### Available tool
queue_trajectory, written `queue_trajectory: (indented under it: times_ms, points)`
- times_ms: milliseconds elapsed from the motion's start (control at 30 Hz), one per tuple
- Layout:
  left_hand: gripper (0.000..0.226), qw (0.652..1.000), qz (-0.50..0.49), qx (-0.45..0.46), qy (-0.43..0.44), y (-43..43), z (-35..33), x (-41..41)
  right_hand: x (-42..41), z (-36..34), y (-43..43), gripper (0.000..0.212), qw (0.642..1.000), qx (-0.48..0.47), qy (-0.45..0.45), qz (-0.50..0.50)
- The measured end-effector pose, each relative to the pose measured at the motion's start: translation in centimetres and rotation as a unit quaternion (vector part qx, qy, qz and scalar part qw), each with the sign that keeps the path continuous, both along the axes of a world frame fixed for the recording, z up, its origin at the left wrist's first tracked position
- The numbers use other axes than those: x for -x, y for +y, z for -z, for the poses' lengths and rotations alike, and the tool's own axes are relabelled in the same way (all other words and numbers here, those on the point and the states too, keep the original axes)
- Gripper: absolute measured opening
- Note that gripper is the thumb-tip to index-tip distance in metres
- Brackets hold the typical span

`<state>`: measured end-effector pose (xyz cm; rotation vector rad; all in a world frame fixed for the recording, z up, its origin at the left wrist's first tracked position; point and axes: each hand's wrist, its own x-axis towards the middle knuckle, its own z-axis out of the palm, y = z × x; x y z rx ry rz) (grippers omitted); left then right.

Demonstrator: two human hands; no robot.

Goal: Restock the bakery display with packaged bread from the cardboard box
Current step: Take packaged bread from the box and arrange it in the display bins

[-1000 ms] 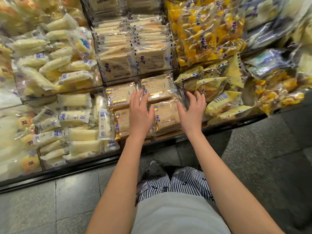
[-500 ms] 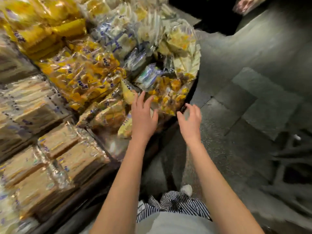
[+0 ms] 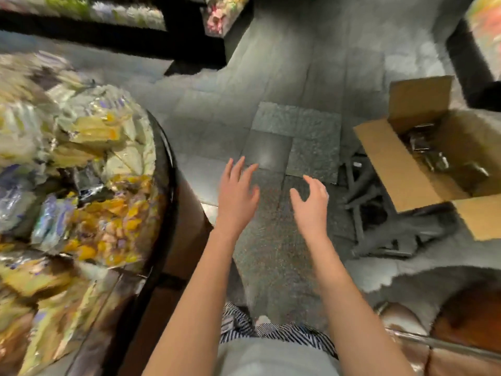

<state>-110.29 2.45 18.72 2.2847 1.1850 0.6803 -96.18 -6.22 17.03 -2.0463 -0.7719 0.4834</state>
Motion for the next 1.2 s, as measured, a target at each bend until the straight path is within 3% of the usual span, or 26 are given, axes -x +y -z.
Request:
queue_trajectory:
  times_ms: [333, 633, 1000, 1200]
  points:
    - [0.049, 0.984, 0.166, 0.054, 0.044, 4.3, 2.3, -15.9, -12.5, 1.9, -0.3, 0.052, 0.99, 0.042, 0.025, 0.13]
    - [0.049, 0.964, 0.25, 0.065, 0.061, 15.0, 1.9, -32.8, -26.6, 1.3, 7.4, 0.052, 0.969, 0.053, 0.05, 0.238]
    - [0.052, 0.914, 0.378, 0.092, 0.111, 18.1, 3.8, -49.2, -37.8, 3.0, 8.2, 0.053, 0.908, 0.077, 0.094, 0.402]
    - [0.052, 0.888, 0.427, 0.107, 0.133, 17.6, 5.6, -57.4, -44.9, 5.0, 8.0, 0.054, 0.885, 0.089, 0.117, 0.442]
